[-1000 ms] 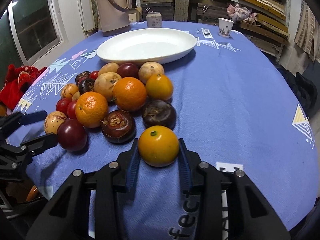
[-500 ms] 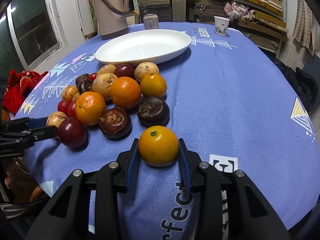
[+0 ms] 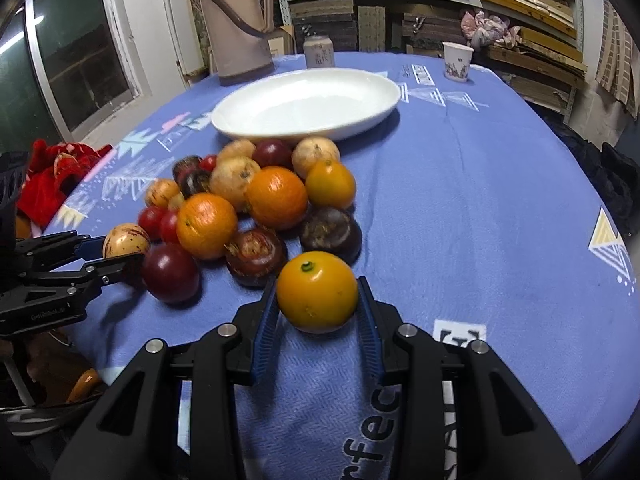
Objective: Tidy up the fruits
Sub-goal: 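Grasp the yellow citrus with the right tool while the left tool grasps the tan pear, then place the yellow citrus on the plate with the right tool while the left places the pear, then grasp a brown mangosteen with the right tool while the left tool grasps a red plum, then place the mangosteen on the plate with the right tool while the left places the plum, then grasp a second mangosteen with the right tool while the left tool grasps a red tomato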
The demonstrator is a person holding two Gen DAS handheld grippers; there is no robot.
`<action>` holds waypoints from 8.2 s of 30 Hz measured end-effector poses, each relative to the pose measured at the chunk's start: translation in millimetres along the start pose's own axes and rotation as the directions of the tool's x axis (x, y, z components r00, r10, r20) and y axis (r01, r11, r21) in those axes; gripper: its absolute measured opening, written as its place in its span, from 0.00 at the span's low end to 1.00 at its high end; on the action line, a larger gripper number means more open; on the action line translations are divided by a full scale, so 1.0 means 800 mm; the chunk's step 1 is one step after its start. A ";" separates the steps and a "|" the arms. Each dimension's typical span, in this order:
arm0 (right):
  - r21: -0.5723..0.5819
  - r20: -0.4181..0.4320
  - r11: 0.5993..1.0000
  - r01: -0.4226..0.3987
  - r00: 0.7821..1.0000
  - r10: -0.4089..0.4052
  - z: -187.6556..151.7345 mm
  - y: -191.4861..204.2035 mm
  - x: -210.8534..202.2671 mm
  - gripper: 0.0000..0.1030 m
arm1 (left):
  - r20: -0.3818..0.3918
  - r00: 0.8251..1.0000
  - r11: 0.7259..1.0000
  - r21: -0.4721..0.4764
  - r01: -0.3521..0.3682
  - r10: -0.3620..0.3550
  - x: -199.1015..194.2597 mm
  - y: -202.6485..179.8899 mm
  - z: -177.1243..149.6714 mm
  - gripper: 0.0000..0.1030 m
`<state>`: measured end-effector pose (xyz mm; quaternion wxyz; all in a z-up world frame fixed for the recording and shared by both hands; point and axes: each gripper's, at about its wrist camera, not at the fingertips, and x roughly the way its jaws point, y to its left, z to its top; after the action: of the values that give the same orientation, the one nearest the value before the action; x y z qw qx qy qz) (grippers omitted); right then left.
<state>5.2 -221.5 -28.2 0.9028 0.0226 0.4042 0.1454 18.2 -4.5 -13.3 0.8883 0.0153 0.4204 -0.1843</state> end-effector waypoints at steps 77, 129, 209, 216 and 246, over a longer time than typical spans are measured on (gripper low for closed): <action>-0.227 -0.138 0.973 0.045 0.987 -0.078 0.047 0.005 0.068 0.38 | -0.050 0.998 0.998 0.058 0.034 -0.031 -0.003 0.002 0.005 0.96; -0.136 0.048 0.990 -0.033 0.998 0.040 0.013 0.006 -0.037 0.38 | 0.037 0.999 0.999 0.041 0.015 -0.017 -0.023 -0.012 0.035 0.39; -0.217 -0.097 0.974 -0.062 0.994 0.042 0.013 0.052 0.033 0.49 | 0.062 0.987 0.984 -0.108 -0.142 0.150 -0.021 0.055 0.042 0.90; -0.214 -0.111 0.976 -0.038 0.994 0.015 0.018 0.058 0.060 0.41 | 0.010 0.994 0.990 -0.088 -0.110 0.111 -0.010 0.048 0.029 0.90; -0.116 -0.063 0.989 -0.091 0.994 0.084 -0.006 0.031 0.031 0.41 | -0.042 0.995 0.996 0.030 -0.087 0.088 0.036 0.016 0.013 0.29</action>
<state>11.5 -191.2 -45.4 0.8831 -0.0176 0.4195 0.2092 47.0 -3.5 -29.6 0.8858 0.0499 0.4360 -0.1508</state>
